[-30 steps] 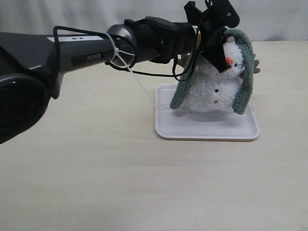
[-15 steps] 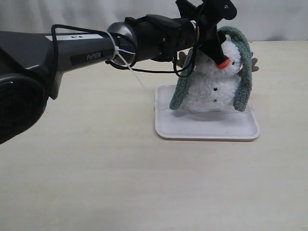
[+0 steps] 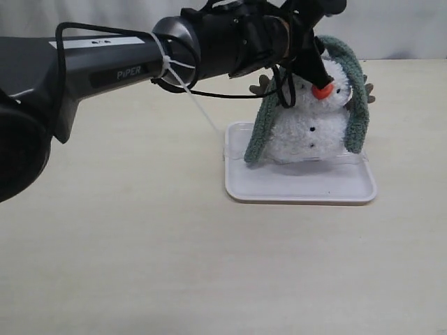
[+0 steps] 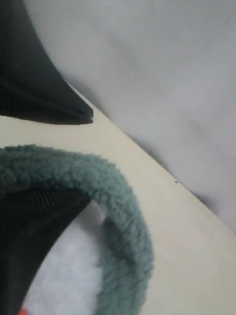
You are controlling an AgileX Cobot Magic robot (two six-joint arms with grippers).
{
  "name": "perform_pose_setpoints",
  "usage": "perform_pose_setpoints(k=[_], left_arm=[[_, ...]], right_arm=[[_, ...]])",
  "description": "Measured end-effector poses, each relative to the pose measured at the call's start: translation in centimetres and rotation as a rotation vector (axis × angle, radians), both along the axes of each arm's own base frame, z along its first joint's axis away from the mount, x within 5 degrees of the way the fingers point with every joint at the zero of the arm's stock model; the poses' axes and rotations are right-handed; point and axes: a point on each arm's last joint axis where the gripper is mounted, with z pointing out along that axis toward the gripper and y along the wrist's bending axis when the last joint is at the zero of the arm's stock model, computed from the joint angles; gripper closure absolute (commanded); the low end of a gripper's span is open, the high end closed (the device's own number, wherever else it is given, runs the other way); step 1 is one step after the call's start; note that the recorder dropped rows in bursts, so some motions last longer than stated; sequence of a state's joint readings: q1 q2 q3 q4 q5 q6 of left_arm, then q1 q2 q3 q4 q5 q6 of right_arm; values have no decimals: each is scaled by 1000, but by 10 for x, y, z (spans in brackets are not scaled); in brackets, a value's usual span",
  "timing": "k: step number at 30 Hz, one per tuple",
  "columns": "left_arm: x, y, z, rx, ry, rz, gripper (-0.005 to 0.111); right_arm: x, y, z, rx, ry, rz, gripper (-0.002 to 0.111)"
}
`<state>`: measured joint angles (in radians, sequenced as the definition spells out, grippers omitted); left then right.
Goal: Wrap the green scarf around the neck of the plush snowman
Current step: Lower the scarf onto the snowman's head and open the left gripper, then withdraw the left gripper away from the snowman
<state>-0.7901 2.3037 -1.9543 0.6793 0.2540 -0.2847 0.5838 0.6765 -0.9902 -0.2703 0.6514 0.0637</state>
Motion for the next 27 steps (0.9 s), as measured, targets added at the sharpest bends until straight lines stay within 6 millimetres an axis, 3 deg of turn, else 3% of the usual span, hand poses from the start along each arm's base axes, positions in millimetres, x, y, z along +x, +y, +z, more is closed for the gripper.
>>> perform_pose_setpoints(k=[6, 15, 20, 25, 27], left_arm=[[-9, 0, -2, 90, 71, -75, 83], [-14, 6, 33, 140, 162, -32, 83], [-26, 12, 45, 207, 252, -20, 84], [-49, 36, 78, 203, 317, 11, 107], [-64, 50, 99, 156, 304, 22, 107]], right_arm=[[0, 0, 0, 0, 0, 0, 81], [0, 0, 0, 0, 0, 0, 81], [1, -3, -2, -18, 14, -33, 81], [7, -22, -5, -19, 17, -264, 81], [6, -23, -9, -10, 13, -270, 81]])
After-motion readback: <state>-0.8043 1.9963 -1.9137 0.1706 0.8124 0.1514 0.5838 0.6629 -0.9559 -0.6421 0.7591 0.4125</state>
